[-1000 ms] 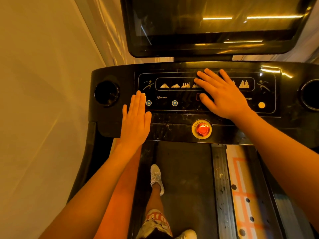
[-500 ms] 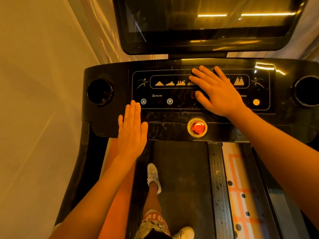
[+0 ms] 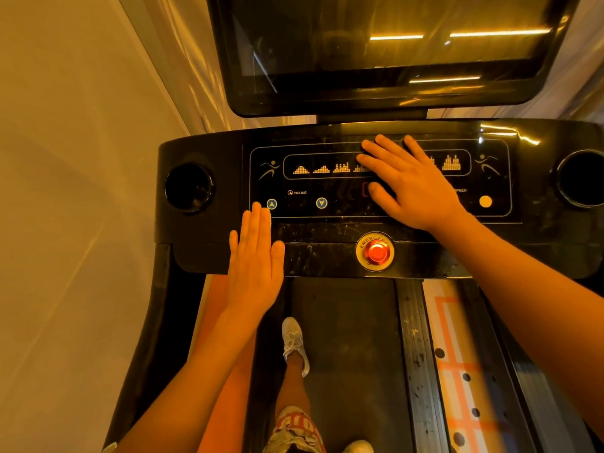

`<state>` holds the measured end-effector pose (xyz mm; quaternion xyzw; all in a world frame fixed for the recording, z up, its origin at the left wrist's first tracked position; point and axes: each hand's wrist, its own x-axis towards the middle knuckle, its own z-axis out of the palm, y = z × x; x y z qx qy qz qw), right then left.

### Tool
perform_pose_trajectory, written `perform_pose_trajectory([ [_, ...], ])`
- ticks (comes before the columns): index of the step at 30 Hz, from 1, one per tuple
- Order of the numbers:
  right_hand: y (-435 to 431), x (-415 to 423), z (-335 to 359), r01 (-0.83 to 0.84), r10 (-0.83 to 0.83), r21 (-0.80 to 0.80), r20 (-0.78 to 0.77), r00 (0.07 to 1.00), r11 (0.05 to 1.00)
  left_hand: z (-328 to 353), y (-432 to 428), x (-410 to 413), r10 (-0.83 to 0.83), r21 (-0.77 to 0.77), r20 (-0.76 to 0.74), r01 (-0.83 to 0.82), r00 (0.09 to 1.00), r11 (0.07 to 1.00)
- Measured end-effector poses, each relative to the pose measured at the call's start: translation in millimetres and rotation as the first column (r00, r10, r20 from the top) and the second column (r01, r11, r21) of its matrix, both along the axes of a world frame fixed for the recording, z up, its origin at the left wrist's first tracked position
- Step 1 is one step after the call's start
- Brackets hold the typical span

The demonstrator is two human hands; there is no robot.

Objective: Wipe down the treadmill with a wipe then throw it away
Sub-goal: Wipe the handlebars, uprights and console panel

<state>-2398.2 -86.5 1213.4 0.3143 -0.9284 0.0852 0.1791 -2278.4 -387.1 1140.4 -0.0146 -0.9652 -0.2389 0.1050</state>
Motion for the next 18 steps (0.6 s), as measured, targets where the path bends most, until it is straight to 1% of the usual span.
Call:
perform_pose_trajectory([
  [3, 0, 0, 0, -0.001, 0.001, -0.002, -0.003, 1.0, 1.0, 20, 3, -26, -0.02, -0.007, -0.013, 0.02, 1.0, 1.0],
  [6, 0, 0, -1, 0.002, -0.002, 0.0, -0.002, 1.0, 1.0, 36, 1, -53, -0.042, -0.055, -0.032, 0.04, 0.999, 0.998],
  [10, -1, 0, -1, 0.007, -0.007, -0.002, -0.001, 1.0, 1.0, 53, 2, -83, -0.02, -0.093, -0.048, 0.015, 0.999, 0.996],
  [15, 0, -1, 0, 0.009, -0.009, 0.002, 0.001, 1.0, 1.0, 59, 9, -97, 0.024, -0.109, -0.057, -0.03, 0.998, 0.994],
  [18, 0, -1, -1, 0.01, -0.01, -0.001, 0.001, 1.0, 1.0, 58, 9, -92, 0.014, -0.099, -0.054, -0.019, 0.998, 0.995],
])
